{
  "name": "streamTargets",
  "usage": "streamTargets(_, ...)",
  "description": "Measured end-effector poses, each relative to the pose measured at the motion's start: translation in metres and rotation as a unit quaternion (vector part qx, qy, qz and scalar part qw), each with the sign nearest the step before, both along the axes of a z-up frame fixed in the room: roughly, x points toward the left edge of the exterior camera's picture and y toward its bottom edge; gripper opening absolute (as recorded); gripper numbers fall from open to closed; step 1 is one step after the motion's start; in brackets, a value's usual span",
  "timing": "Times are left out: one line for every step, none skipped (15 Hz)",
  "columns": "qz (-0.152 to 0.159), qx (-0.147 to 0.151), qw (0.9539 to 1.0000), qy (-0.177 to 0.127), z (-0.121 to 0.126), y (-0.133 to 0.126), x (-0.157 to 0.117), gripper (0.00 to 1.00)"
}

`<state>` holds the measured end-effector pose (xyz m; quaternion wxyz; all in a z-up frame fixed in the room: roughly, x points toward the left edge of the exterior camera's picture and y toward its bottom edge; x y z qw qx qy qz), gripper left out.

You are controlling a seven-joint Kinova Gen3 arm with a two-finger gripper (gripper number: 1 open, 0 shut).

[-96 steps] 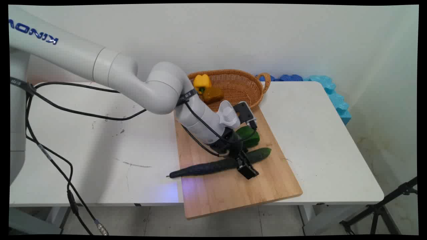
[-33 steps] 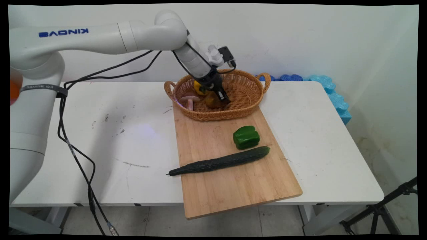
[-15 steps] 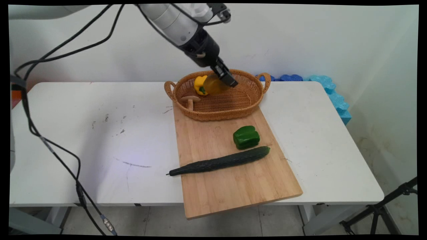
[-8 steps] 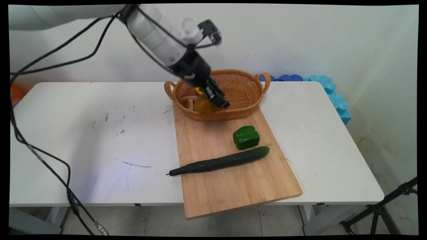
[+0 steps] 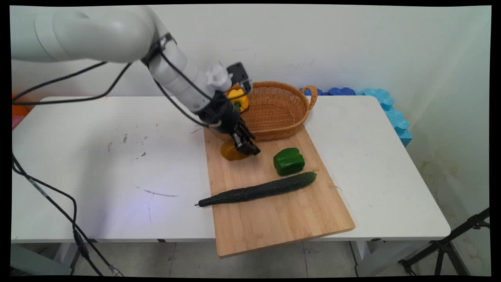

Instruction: Place the picked object on the cutting board

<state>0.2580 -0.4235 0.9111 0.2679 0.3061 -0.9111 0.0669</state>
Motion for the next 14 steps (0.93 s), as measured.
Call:
streamTargets(-0.002,0.001,1.0000,-0.003,-0.010,0.001,0.000,0.00)
streamTargets(-0.003,0.002,1.0000,-0.007,-0.019,0.002,0.000,0.00)
streamTargets(-0.005,0.003,0.9999,-0.010,-0.027,0.003,-0.001,0.00)
streamTargets(-0.007,0.003,0.9999,-0.012,-0.034,0.004,-0.002,0.00)
streamTargets(-0.009,0.002,0.9999,-0.013,-0.042,0.005,-0.002,0.00)
streamTargets(-0.010,0.002,0.9998,-0.014,-0.047,0.005,-0.003,0.00)
streamTargets(-0.010,0.001,0.9998,-0.015,-0.051,0.005,-0.004,0.00)
streamTargets(-0.011,0.000,0.9998,-0.015,-0.056,0.005,-0.005,0.00)
streamTargets(-0.012,-0.001,0.9998,-0.016,-0.061,0.005,-0.006,0.00)
streamTargets(-0.012,-0.003,0.9998,-0.015,-0.065,0.005,-0.008,0.00)
streamTargets(-0.013,-0.005,0.9998,-0.015,-0.068,0.005,-0.009,0.00)
streamTargets(-0.014,-0.007,0.9998,-0.014,-0.071,0.004,-0.010,0.00)
streamTargets(-0.014,-0.010,0.9998,-0.013,-0.073,0.004,-0.011,0.00)
streamTargets(-0.014,-0.012,0.9998,-0.012,-0.075,0.003,-0.012,1.00)
